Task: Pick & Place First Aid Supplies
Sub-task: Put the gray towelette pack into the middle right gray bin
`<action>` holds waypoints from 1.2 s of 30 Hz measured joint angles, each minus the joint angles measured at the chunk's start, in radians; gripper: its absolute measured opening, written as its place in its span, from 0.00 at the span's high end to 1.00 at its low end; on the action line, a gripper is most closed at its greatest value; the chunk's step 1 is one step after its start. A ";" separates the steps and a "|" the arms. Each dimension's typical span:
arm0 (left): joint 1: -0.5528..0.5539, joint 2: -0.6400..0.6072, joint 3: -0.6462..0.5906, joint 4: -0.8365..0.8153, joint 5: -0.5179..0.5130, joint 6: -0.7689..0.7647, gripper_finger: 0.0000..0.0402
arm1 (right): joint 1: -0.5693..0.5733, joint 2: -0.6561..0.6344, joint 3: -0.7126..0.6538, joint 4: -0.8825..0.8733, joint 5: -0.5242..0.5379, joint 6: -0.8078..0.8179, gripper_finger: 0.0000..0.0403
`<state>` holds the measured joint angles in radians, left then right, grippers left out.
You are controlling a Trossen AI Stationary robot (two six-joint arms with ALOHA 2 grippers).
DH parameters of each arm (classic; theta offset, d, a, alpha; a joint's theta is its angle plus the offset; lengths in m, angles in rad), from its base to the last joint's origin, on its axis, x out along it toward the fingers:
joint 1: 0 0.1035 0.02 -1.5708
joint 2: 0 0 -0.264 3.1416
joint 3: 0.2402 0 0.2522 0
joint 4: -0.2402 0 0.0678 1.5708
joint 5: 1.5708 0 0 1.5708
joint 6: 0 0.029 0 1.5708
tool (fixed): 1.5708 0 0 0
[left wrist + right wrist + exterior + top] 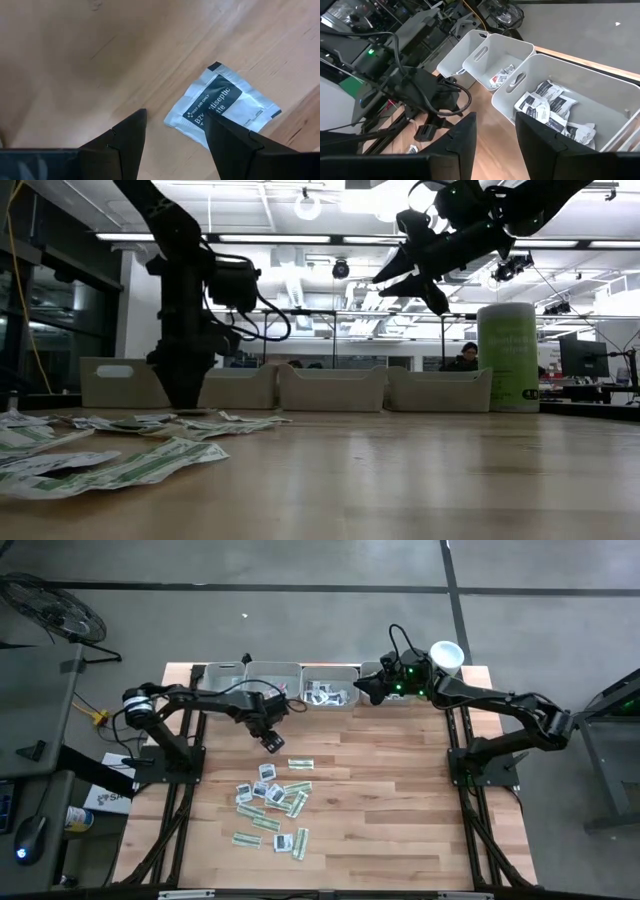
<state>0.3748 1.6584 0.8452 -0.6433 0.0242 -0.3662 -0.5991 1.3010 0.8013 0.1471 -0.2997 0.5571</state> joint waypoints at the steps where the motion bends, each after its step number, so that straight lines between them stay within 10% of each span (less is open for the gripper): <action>1: 0.000 0.009 0.000 -0.008 0.001 0.000 0.51 | 0.000 0.000 0.000 0.000 -0.002 0.000 0.68; 27: -0.001 0.027 -0.002 -0.034 0.028 -0.032 0.98 | 0.000 0.000 0.000 0.000 -0.051 0.011 0.68; 36: -0.005 -0.069 0.083 -0.119 0.080 -0.011 0.99 | 0.000 0.000 0.000 -0.002 -0.056 0.011 0.68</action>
<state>0.3697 1.5894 0.9277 -0.7623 0.1040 -0.3767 -0.5991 1.3010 0.8013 0.1455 -0.3553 0.5682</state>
